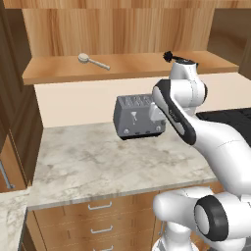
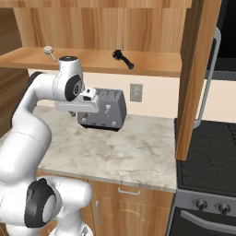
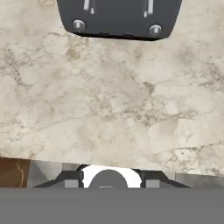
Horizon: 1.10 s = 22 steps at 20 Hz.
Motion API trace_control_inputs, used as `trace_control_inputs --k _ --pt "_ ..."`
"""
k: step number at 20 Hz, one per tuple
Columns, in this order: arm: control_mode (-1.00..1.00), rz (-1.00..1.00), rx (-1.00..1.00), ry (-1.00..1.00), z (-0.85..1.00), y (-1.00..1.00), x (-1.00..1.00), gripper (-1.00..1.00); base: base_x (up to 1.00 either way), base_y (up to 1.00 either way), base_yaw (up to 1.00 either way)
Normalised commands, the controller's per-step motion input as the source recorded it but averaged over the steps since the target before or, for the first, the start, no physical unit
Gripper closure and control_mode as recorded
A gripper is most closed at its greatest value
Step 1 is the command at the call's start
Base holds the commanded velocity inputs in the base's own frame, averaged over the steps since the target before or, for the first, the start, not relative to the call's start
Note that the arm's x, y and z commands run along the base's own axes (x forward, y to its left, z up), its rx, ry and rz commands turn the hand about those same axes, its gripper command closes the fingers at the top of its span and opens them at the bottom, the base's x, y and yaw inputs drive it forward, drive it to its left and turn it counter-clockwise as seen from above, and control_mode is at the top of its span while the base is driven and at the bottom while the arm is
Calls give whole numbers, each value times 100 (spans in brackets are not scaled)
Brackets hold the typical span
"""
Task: Locate and retrieve the dish brush and dish brush from the cabinet. Place them next to the sink.
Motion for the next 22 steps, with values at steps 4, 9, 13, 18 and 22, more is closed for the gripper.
trace_control_inputs --k 4,9,13,18,22 --pt "-100 0 0 -19 7 -1 -28 -100 0 0 0" --pt "-100 0 1 -30 24 -19 -38 -100 0 0 0" --pt "-100 0 0 -22 36 -42 -14 -100 0 0 0" --pt "-100 0 -1 -7 49 -36 -2 -100 0 0 0" --pt "-100 0 -3 -2 43 -42 0 -100 0 0 0"
